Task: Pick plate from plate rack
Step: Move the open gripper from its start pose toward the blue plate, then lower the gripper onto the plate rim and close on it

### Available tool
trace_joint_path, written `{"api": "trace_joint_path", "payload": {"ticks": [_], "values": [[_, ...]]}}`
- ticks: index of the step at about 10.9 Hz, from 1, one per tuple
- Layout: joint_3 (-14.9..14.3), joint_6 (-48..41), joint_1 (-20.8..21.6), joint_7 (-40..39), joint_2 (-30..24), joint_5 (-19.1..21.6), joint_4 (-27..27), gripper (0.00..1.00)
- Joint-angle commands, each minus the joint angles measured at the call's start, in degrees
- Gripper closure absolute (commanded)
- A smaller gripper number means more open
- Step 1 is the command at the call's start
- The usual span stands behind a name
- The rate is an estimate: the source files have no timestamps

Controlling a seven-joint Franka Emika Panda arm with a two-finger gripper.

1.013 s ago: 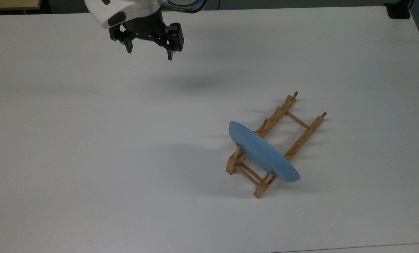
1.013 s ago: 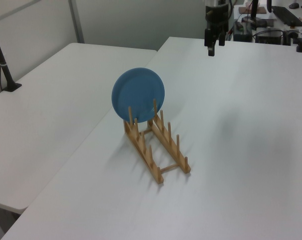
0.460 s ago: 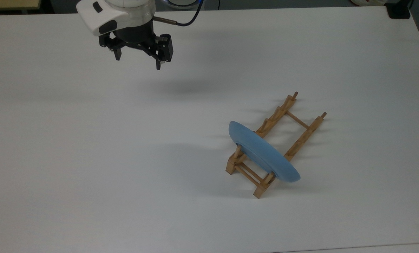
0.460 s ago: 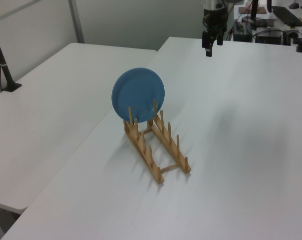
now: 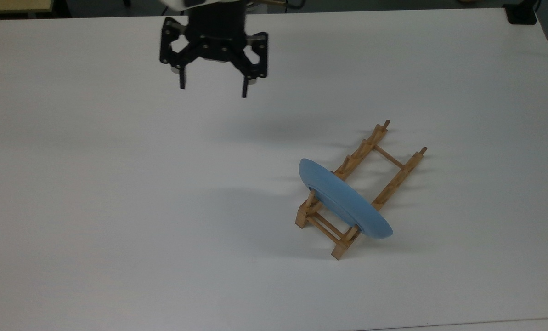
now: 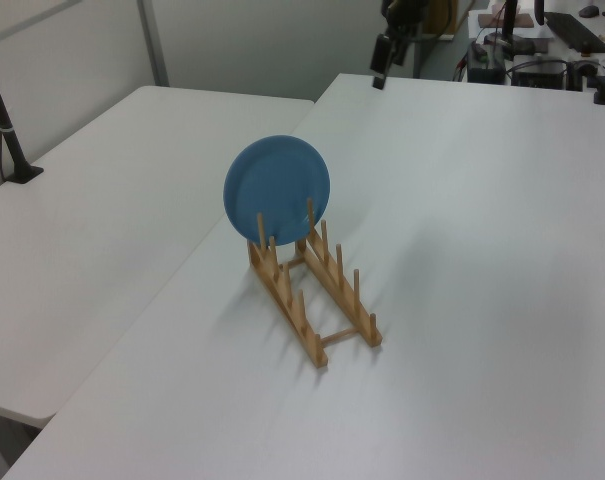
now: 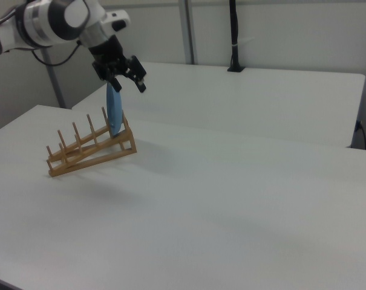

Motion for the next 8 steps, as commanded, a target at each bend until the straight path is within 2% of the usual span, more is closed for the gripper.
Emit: {"api": "trace_joint_path", "payload": {"ticks": [1, 3, 4, 5, 8], "values": [[-0.41, 8.34, 4.25, 0.78, 1.29, -5.31, -0.63, 0.00], [-0.41, 16.86, 7.50, 0.95, 4.36, -8.55, -0.54, 0.00], [-0.50, 18.38, 8.82, 2.26, 5.94, -10.31, -0.02, 0.00], [-0.41, 18.39, 10.31, 5.93, 8.05, -13.46, 2.68, 0.04], [-0.50, 18.66, 12.96, 15.43, 14.38, -20.23, 6.31, 0.04]]}}
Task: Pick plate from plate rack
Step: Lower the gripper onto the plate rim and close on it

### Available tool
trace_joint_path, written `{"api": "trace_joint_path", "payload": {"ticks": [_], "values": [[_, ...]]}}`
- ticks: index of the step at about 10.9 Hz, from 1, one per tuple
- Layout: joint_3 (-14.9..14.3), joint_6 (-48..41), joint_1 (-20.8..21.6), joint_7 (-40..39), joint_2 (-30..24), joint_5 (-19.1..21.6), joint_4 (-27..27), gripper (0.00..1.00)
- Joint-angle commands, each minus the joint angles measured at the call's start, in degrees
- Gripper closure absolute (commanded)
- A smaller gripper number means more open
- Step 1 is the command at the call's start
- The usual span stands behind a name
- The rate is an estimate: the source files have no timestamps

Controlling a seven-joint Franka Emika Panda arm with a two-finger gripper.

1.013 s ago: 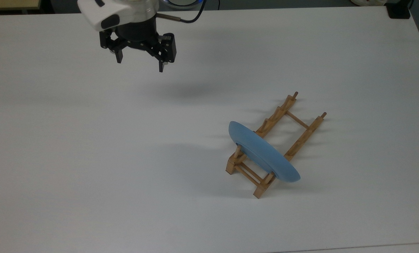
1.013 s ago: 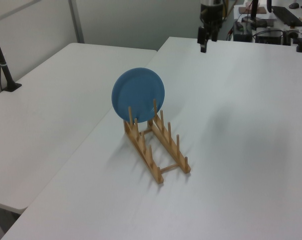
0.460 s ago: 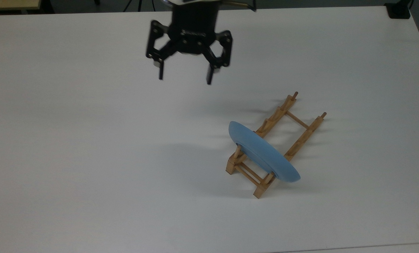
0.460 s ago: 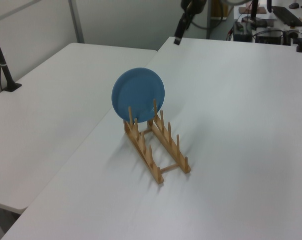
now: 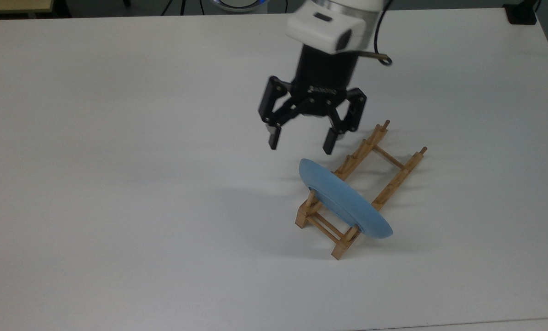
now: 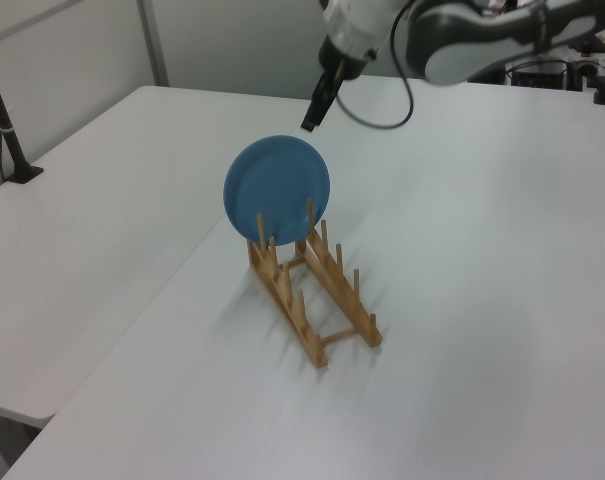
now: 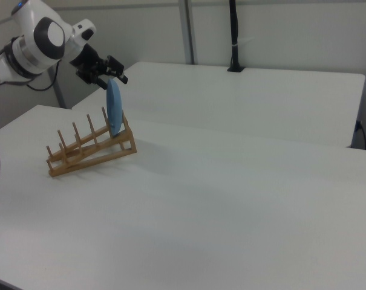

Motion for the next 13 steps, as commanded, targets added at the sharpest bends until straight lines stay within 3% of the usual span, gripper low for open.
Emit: {"api": "trace_joint_path", "payload": {"ticks": [1, 4, 11, 13], "values": [[-0.60, 0.58, 2.53, 8.40, 5.56, -6.41, 4.43, 0.05], [-0.42, 0.76, 3.59, 10.45, 6.53, -10.55, 4.52, 0.28], [0.72, 1.55, 3.59, 10.45, 6.36, -14.77, 4.17, 0.64], [1.16, 1.46, 3.59, 10.45, 6.35, -16.09, 4.17, 0.79]]}}
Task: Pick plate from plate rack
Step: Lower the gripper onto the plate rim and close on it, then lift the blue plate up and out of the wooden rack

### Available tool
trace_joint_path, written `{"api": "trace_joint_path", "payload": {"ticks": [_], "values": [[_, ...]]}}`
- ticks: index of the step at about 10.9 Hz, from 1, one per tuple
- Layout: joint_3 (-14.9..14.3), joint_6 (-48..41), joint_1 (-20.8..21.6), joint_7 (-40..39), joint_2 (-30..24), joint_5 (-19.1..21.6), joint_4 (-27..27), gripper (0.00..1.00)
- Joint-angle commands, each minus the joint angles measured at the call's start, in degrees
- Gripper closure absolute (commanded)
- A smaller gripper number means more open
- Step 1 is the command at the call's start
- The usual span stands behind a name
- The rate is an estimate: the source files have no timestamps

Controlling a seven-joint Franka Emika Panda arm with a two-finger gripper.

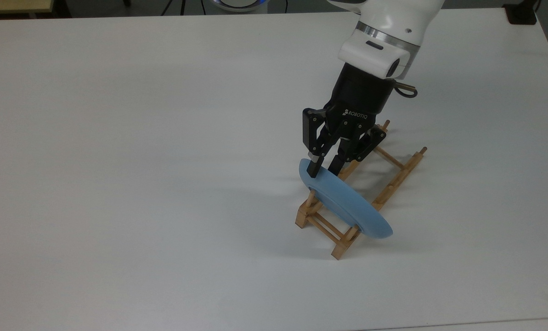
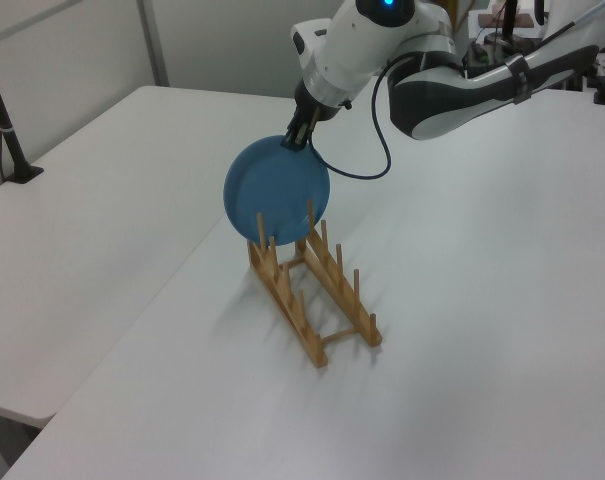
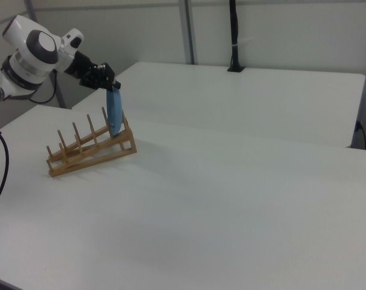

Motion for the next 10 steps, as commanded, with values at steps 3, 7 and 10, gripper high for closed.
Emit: {"api": "trace_joint_path", "payload": {"ticks": [3, 7, 10], "values": [[0.50, 1.17, 0.33, 1.09, -0.14, -3.58, -0.01, 0.90], [0.50, 0.90, 0.33, 1.09, -1.89, -4.20, 0.17, 0.95], [0.42, 0.90, -0.46, 1.18, -4.70, -4.11, 0.17, 0.96]]}}
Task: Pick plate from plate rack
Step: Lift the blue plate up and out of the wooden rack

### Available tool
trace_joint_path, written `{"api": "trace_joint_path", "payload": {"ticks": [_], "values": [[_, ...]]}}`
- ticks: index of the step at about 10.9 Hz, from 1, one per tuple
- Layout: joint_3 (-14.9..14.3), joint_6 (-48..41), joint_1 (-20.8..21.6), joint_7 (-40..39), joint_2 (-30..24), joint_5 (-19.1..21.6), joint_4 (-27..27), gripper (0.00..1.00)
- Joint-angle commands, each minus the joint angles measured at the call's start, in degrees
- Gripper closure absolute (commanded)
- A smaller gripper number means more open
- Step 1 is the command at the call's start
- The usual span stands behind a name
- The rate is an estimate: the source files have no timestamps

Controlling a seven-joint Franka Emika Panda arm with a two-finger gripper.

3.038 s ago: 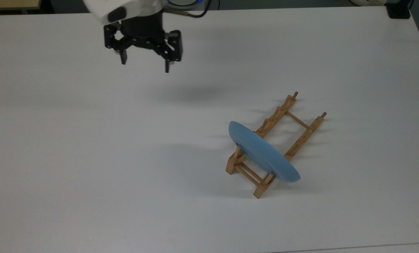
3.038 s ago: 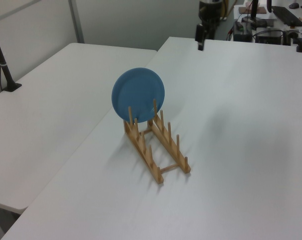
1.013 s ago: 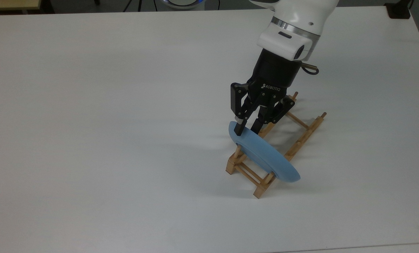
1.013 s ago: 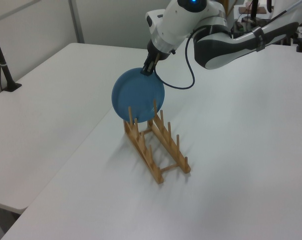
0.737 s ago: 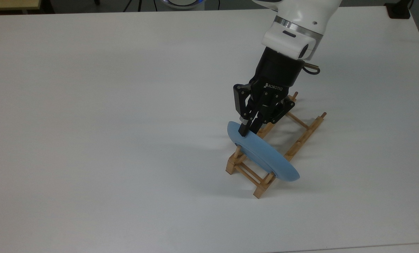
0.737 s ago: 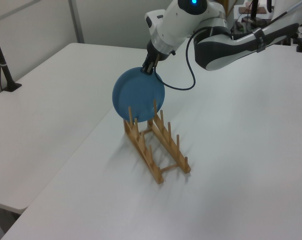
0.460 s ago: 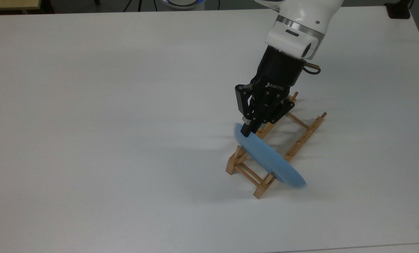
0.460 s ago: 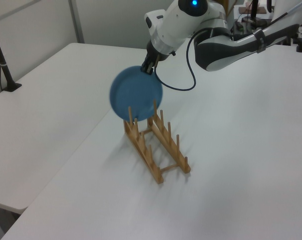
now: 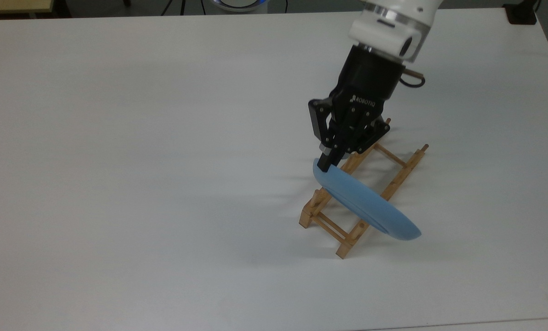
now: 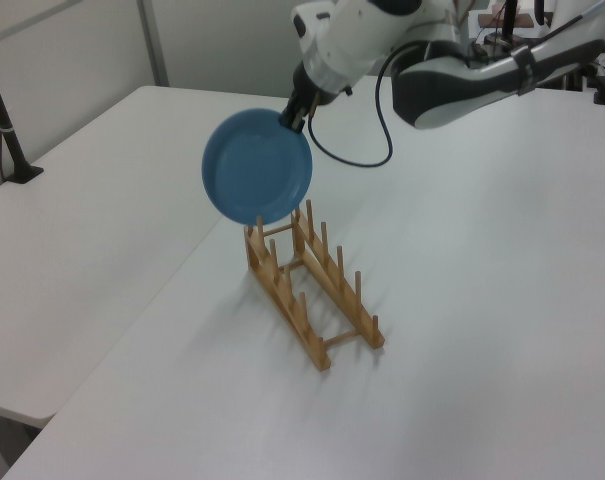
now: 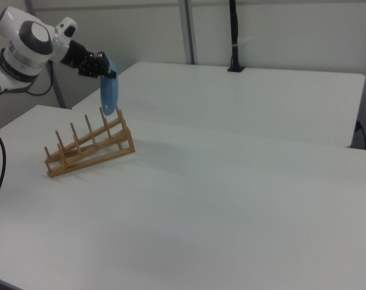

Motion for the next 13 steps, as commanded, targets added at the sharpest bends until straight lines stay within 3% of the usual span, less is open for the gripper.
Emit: {"api": "trace_joint_path", "payload": {"ticks": [1, 3, 4, 7, 8, 10, 11, 13], "values": [[-0.15, 0.90, -1.10, 1.57, -4.35, -1.17, -1.33, 0.96], [0.03, 1.25, -3.73, 6.73, -7.07, 0.05, -1.50, 0.96], [0.20, 1.42, -6.01, 7.98, -8.22, 4.76, -1.85, 0.98], [-0.59, -2.58, -13.91, -1.63, -11.29, 35.38, -3.77, 0.98], [-1.11, -8.71, -17.51, -6.72, -11.48, 43.48, -4.22, 0.98], [-4.09, -19.27, -23.14, -18.14, -9.82, 55.20, -5.97, 0.98], [-5.06, -21.58, -26.13, -25.33, -9.20, 58.99, -9.12, 0.98], [-6.38, -25.88, -30.53, -38.70, -6.22, 59.83, -13.35, 0.98]]}}
